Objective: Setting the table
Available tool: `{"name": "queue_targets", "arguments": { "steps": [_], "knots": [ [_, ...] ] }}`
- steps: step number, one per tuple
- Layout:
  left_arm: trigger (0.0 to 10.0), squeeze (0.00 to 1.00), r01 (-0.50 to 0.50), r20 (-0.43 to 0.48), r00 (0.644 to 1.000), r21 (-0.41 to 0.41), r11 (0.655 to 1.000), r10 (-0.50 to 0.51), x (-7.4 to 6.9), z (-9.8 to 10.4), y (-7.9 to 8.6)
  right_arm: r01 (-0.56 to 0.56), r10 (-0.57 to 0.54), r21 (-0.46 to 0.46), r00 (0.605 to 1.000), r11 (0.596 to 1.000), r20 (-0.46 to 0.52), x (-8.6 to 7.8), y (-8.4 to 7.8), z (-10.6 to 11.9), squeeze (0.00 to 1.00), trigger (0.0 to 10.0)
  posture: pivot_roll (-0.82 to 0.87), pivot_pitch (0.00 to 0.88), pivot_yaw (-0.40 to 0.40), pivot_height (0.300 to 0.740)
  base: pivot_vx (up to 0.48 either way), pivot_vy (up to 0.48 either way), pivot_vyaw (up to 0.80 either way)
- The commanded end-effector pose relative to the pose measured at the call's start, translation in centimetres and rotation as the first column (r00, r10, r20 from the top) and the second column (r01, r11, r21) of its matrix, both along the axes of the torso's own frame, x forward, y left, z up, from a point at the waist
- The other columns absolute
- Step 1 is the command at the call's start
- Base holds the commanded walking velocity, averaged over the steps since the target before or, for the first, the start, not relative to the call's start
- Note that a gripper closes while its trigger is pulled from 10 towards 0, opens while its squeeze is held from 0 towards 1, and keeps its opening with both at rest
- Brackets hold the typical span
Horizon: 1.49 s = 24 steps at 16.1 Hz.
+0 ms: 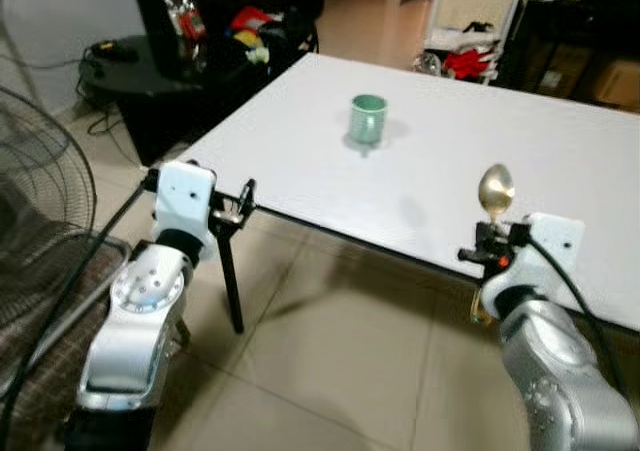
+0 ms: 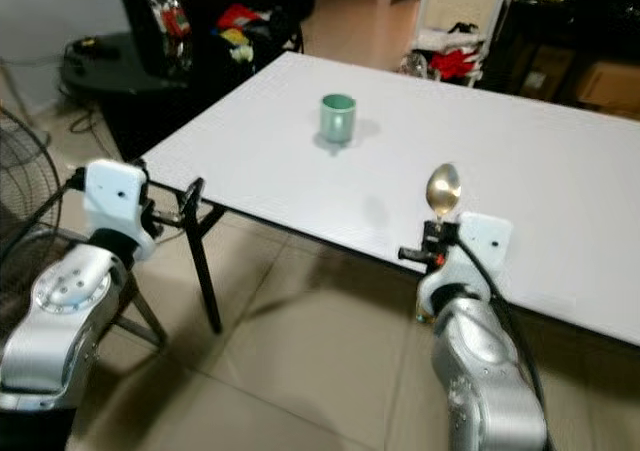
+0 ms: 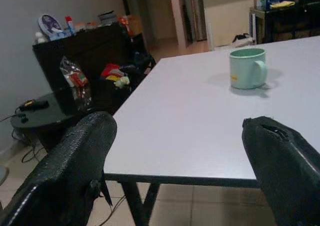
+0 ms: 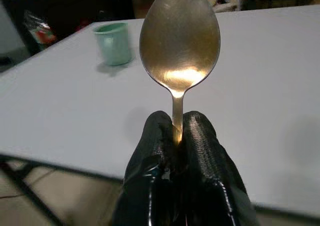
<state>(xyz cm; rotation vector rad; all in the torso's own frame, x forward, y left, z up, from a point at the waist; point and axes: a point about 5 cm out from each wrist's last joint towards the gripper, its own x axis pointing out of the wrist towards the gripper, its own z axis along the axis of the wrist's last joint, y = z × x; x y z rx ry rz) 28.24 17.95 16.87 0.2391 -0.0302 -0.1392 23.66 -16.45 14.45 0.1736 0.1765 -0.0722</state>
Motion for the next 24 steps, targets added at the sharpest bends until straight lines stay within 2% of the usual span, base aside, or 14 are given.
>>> {"name": "queue_targets", "arguments": {
  "steps": [1, 5, 7, 10, 12, 20, 24],
  "knots": [
    [10.0, 0.0, 0.024, 0.011, 1.0, -0.007, 1.0, -0.024, 0.3, 0.4, -0.5, 0.022, -0.022, -0.005, 1.0, 1.0, 0.001, 0.0, -0.5, 0.2, 0.0, 10.0, 0.02, 0.0, 0.003, 0.74, 0.0, 0.409, -0.8],
    [10.0, 0.0, 0.037, 0.013, 0.999, -0.003, 0.999, -0.037, 0.5, 0.5, -0.7, 0.032, -0.032, 0.007, 0.999, 0.999, -0.003, -0.1, -0.5, 0.0, 0.0, 10.0, 0.02, 0.0, 0.011, 0.74, 0.0, 0.304, -0.76],
    [10.0, 0.0, 0.05, 0.011, 0.999, -0.002, 0.999, -0.05, 0.4, 0.5, -0.8, 0.031, -0.031, 0.011, 0.999, 0.999, -0.007, -0.3, -0.4, -0.1, 0.0, 10.0, 0.02, 0.0, 0.018, 0.74, 0.0, 0.0, 0.0],
    [10.0, 0.0, 0.049, 0.003, 0.999, -0.022, 0.999, -0.049, 0.5, 0.4, -0.8, -0.029, 0.029, -0.014, 0.999, 0.999, -0.033, -0.2, 0.1, -0.5, 0.0, 10.0, 0.02, 0.0, 0.022, 0.74, 0.0, 0.0, 0.0],
    [10.0, 0.0, 0.055, 0.003, 0.999, -0.04, 0.998, -0.054, 0.6, 0.5, -0.8, -0.035, 0.035, -0.022, 0.999, 0.999, -0.017, 0.0, 0.1, -0.3, 0.0, 10.0, 0.02, 0.0, 0.025, 0.74, 0.0, 0.0, 0.0],
    [10.0, 0.0, 0.066, -0.012, 0.998, -0.065, 0.996, -0.066, 0.5, 0.3, -0.8, -0.065, 0.065, -0.028, 0.998, 0.998, 0.013, 1.0, 0.4, 0.1, 0.0, 10.0, 0.02, 0.0, 0.016, 0.74, 0.287, 0.0, 0.0],
    [10.0, 0.0, 0.068, -0.011, 0.998, -0.068, 0.995, -0.069, 0.6, 0.3, -0.8, -0.084, 0.085, -0.043, 0.996, 0.996, 0.014, 1.2, 0.5, 0.2, 0.0, 10.0, 0.01, 0.0, 0.017, 0.74, 0.289, 0.0, -0.8]
  ]
}}
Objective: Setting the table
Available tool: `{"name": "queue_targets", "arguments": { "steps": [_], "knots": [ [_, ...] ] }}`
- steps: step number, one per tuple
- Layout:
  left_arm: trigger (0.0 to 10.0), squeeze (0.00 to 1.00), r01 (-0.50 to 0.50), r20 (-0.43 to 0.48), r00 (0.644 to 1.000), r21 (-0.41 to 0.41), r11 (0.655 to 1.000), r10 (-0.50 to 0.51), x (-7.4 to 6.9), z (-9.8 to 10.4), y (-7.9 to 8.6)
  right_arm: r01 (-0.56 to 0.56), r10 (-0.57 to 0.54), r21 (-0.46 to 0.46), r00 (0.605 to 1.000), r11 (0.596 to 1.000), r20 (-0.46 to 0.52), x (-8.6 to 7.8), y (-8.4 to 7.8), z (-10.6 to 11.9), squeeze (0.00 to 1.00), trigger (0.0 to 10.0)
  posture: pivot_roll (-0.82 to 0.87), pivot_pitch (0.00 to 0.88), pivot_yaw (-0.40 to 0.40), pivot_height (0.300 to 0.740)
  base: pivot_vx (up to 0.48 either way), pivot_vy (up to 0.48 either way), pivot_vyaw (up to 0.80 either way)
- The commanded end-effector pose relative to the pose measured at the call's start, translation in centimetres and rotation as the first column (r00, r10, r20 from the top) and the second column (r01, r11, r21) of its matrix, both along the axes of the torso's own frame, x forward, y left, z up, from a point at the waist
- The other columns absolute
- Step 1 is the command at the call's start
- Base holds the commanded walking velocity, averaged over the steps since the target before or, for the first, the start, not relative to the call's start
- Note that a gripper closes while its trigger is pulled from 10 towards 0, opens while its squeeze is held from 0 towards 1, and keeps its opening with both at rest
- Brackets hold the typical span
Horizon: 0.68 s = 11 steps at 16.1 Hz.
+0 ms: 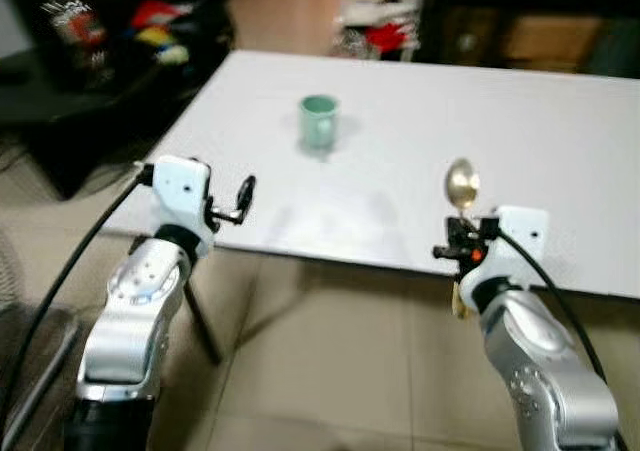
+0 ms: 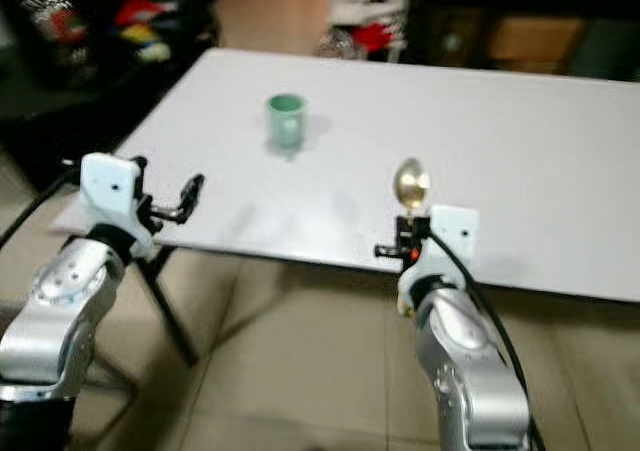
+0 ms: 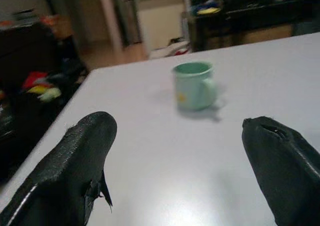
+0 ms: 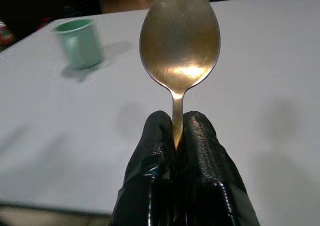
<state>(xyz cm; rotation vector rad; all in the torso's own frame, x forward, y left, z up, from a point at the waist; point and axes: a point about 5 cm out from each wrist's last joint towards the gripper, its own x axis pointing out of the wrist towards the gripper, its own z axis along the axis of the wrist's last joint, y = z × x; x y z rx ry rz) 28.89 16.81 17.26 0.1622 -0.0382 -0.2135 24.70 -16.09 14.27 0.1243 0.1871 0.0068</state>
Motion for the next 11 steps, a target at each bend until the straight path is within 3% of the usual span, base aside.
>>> {"name": "queue_targets", "arguments": {
  "steps": [1, 11],
  "knots": [
    [10.0, 0.0, -0.006, -0.006, 1.0, 0.007, 1.0, 0.006, 0.02, -0.11, 0.33, -0.009, 0.009, -0.002, 1.0, 1.0, 0.027, 0.17, 0.2, 0.48, 0.0, 10.0, 0.01, 0.0, 0.016, 0.74, 0.289, 0.0, 0.0],
    [10.0, 0.0, 0.008, -0.002, 1.0, 0.01, 1.0, -0.008, 0.1, -0.09, 0.2, -0.026, 0.026, 0.0, 1.0, 1.0, 0.016, 0.35, 0.3, 0.22, 0.0, 10.0, 0.01, 0.0, 0.014, 0.74, 0.291, 0.0, 0.0]
  ]
}}
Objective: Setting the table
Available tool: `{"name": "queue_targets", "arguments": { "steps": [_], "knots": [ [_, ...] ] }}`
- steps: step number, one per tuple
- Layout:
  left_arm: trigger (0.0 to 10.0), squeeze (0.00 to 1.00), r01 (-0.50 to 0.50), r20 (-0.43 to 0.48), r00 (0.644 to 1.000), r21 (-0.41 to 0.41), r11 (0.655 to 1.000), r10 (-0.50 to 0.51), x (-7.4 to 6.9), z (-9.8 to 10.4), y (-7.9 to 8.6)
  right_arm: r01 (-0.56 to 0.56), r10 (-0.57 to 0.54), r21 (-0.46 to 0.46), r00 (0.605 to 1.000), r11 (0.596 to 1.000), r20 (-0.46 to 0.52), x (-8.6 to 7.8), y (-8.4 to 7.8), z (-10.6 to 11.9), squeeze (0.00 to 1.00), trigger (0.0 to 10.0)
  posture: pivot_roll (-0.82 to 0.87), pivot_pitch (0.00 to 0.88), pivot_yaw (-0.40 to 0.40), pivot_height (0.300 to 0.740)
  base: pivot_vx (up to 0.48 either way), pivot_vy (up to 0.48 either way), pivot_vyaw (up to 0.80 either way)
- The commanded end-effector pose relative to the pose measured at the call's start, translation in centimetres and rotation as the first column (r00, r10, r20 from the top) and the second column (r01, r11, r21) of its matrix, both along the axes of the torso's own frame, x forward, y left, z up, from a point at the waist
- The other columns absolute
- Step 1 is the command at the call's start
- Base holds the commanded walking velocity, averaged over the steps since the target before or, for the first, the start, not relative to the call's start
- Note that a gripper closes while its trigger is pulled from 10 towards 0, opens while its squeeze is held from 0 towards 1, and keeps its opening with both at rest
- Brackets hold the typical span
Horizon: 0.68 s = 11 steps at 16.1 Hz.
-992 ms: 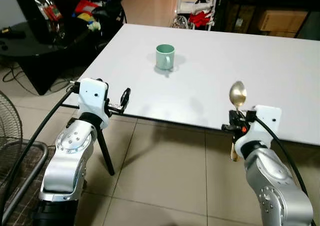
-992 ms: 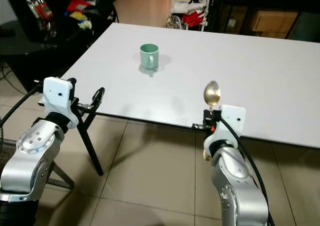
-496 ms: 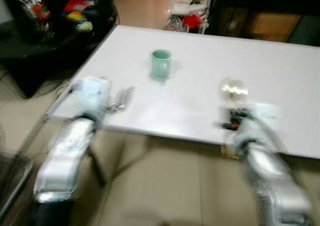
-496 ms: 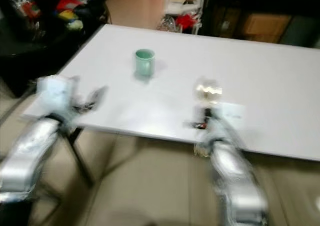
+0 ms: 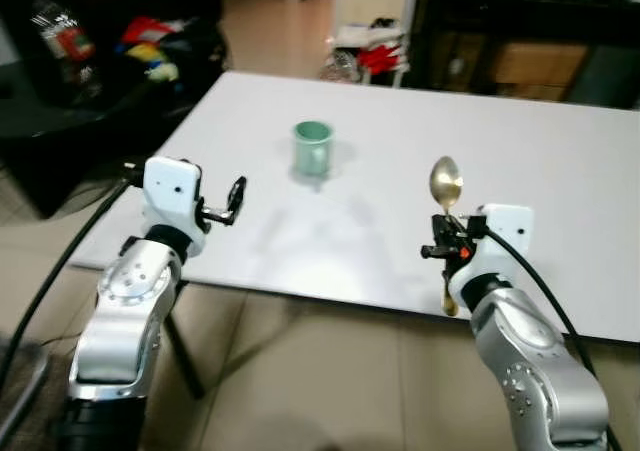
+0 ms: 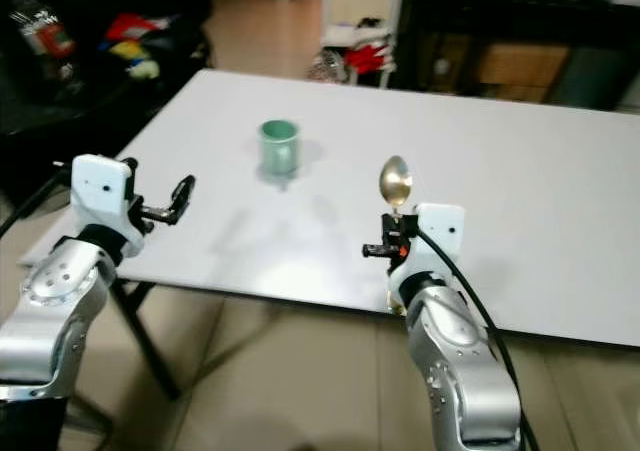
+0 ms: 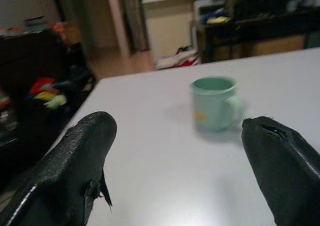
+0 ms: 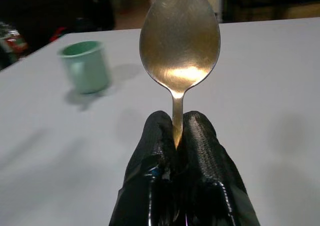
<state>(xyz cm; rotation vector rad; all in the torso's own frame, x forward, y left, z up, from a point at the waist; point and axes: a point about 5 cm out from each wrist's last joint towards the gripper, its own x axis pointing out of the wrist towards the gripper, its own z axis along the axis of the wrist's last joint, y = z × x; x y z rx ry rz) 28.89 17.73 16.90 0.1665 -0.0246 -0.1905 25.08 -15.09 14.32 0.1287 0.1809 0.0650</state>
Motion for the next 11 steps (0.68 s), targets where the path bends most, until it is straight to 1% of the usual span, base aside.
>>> {"name": "queue_targets", "arguments": {
  "steps": [1, 4, 11],
  "knots": [
    [10.0, 0.0, 0.035, 0.009, 0.999, 0.005, 0.999, -0.035, 0.15, 0.28, -0.73, 0.035, -0.035, -0.007, 0.999, 0.999, 0.006, -0.03, -0.73, 0.15, 0.0, 10.0, 0.01, 0.0, 0.014, 0.74, 0.289, 0.0, 0.0],
    [10.0, 0.0, 0.045, 0.01, 0.999, 0.003, 0.999, -0.045, 0.26, 0.39, -0.78, 0.041, -0.041, -0.007, 0.999, 0.999, 0.009, -0.02, -0.79, 0.12, 0.0, 10.0, 0.01, 0.0, 0.025, 0.74, 0.294, 0.0, 0.0],
    [10.0, 0.0, 0.052, 0.005, 0.999, -0.004, 0.999, -0.052, -0.01, 0.1, -0.96, 0.032, -0.032, -0.012, 0.999, 0.999, 0.001, -0.17, -0.87, -0.01, 0.0, 10.0, 0.01, 0.0, 0.013, 0.74, 0.296, 0.0, 0.0]
  ]
}}
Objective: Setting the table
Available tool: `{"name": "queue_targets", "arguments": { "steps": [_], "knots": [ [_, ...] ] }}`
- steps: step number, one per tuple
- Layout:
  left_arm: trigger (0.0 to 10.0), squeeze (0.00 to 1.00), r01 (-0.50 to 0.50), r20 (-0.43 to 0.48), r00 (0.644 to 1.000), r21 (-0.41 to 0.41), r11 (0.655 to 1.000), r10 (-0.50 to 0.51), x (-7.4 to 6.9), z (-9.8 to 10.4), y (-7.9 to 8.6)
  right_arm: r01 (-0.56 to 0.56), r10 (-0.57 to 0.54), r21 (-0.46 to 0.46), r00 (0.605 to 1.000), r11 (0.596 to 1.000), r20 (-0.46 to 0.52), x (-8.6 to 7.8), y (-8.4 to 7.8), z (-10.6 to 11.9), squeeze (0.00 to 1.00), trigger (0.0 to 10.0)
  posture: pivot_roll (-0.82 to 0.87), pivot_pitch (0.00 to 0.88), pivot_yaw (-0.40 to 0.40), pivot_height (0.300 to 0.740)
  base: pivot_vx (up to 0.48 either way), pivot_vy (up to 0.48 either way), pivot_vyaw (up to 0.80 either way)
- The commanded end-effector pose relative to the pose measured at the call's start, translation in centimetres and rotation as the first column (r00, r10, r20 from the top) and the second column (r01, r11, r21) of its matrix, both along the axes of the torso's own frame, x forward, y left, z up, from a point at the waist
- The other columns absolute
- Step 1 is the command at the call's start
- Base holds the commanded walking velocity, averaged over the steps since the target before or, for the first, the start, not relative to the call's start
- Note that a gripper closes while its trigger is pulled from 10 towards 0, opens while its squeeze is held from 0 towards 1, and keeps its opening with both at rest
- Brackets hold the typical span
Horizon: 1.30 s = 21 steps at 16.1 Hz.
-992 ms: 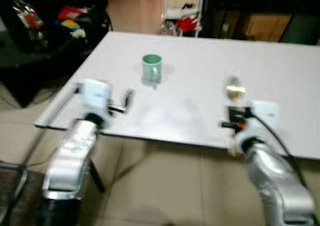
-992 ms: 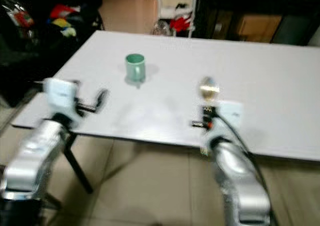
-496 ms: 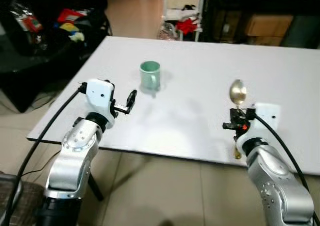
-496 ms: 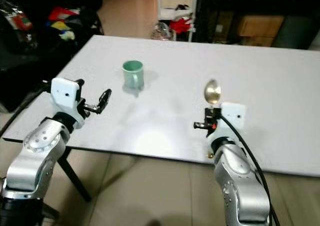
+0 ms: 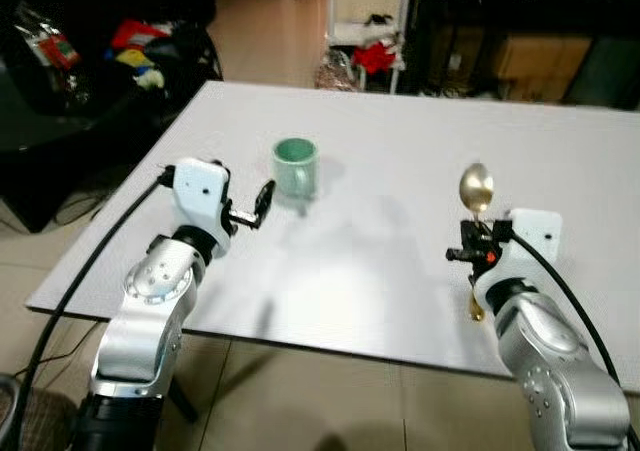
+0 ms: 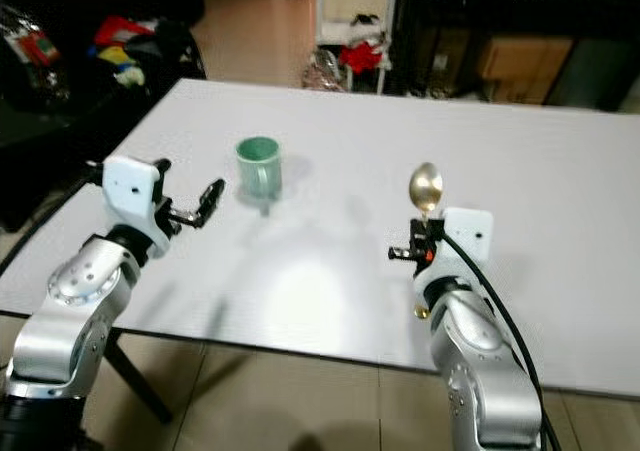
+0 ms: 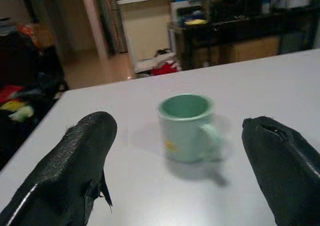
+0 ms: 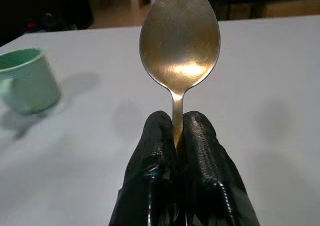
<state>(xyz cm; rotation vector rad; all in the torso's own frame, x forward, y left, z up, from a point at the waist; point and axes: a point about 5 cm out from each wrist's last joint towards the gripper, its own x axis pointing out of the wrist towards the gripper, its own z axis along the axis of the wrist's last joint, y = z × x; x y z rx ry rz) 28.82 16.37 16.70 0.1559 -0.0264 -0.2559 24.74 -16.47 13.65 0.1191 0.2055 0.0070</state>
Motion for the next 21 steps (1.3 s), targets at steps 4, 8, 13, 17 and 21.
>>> {"name": "queue_targets", "arguments": {
  "steps": [4, 8, 13, 17, 21],
  "knots": [
    [10.0, 0.0, -0.007, 0.01, 1.0, 0.004, 1.0, 0.007, 0.06, 0.27, 0.28, -0.028, 0.028, 0.006, 0.999, 1.0, 0.019, 0.13, 0.5, 0.51, 0.0, 10.0, 0.01, 0.0, 0.014, 0.74, 0.293, 0.0, 0.0],
    [10.0, 0.0, 0.0, 0.008, 1.0, 0.004, 1.0, 0.0, 0.1, 0.25, 0.26, -0.031, 0.031, 0.008, 0.999, 0.999, 0.017, 0.04, 0.61, 0.45, 0.0, 10.0, 0.01, 0.0, 0.019, 0.74, 0.296, 0.0, 0.0],
    [10.0, 0.0, -0.007, 0.021, 1.0, 0.027, 1.0, 0.006, 0.18, 0.33, 0.11, -0.051, 0.05, 0.011, 0.999, 0.999, 0.008, -0.16, 0.68, 0.26, 0.0, 10.0, 0.01, 0.0, 0.023, 0.74, 0.117, 0.0, 0.0],
    [10.0, 0.0, 0.005, 0.016, 1.0, 0.015, 1.0, -0.005, 0.18, 0.35, 0.11, -0.068, 0.068, 0.012, 0.998, 0.998, -0.009, -0.24, 0.85, 0.02, 0.0, 10.0, 0.01, 0.0, 0.029, 0.74, 0.0, 0.191, -0.33],
    [10.0, 0.0, 0.004, 0.014, 1.0, 0.016, 1.0, -0.004, 0.2, 0.36, 0.2, -0.075, 0.076, 0.011, 0.997, 0.997, -0.015, -0.33, 0.73, -0.12, 0.0, 10.0, 0.01, 0.0, 0.032, 0.74, 0.0, 0.45, -0.18]
  ]
}}
